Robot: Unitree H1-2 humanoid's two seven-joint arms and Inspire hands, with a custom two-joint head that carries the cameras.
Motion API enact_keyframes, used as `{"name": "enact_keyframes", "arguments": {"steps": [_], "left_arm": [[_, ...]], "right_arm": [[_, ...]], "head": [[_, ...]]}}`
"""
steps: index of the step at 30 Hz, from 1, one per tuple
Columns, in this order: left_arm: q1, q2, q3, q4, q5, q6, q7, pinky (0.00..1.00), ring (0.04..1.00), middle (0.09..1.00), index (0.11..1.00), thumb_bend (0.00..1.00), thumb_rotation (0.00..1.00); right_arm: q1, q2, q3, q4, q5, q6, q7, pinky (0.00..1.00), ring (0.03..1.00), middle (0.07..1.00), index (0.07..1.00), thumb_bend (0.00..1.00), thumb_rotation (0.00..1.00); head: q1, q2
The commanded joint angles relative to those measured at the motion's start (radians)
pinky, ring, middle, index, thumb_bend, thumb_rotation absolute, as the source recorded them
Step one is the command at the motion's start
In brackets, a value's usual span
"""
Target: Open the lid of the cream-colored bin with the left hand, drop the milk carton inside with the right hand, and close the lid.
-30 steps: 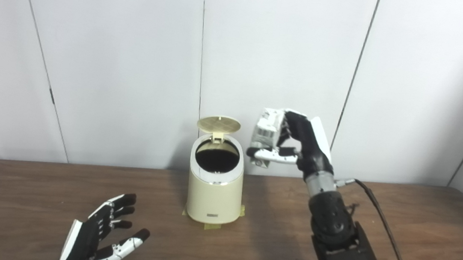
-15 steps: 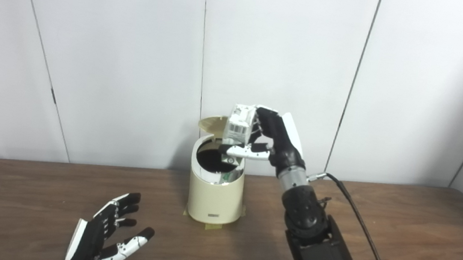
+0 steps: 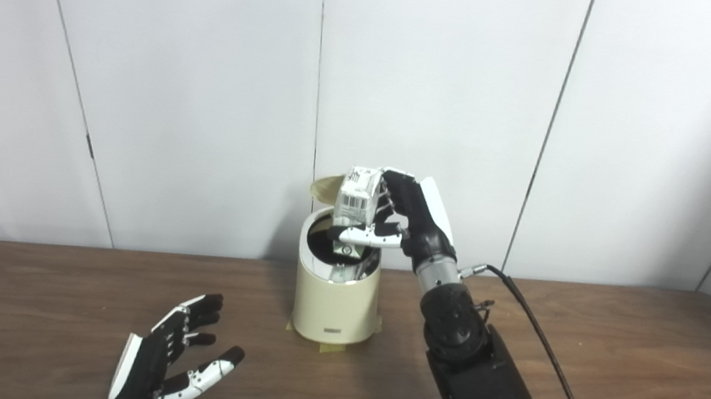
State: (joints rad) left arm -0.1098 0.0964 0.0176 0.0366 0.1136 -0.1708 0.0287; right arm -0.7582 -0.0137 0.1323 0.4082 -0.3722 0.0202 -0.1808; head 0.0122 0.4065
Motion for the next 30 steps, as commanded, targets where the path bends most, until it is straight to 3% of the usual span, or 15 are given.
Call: {"name": "enact_keyframes", "arguments": {"steps": [1, 12, 21, 30], "left_arm": [[0.001, -0.019, -0.011, -0.009, 0.011, -0.007, 0.01, 0.69, 0.793, 0.811, 0.786, 0.72, 0.21], [0.005, -0.023, -0.01, -0.007, 0.008, -0.025, 0.014, 0.68, 0.786, 0.809, 0.782, 0.7, 0.19], [0.009, -0.028, -0.009, -0.016, -0.003, -0.02, 0.014, 0.7, 0.789, 0.809, 0.784, 0.69, 0.19], [0.012, -0.034, -0.005, -0.032, 0.0, -0.011, 0.013, 0.7, 0.793, 0.809, 0.783, 0.7, 0.19]], "right_arm": [[-0.081, 0.007, 0.0, -0.002, 0.003, -0.058, -0.017, 0.31, 0.408, 0.506, 0.558, 0.49, 0.0], [-0.138, -0.006, 0.018, 0.149, -0.016, -0.161, -0.059, 0.33, 0.406, 0.502, 0.549, 0.49, 0.0], [-0.164, -0.003, 0.025, 0.268, -0.048, -0.241, -0.139, 0.35, 0.406, 0.499, 0.543, 0.5, 0.0], [-0.184, 0.011, 0.024, 0.357, -0.068, -0.249, -0.215, 0.36, 0.405, 0.496, 0.54, 0.5, 0.0]], "head": [[0.001, 0.001], [0.015, -0.007], [0.017, 0.003], [0.019, 0.012]]}}
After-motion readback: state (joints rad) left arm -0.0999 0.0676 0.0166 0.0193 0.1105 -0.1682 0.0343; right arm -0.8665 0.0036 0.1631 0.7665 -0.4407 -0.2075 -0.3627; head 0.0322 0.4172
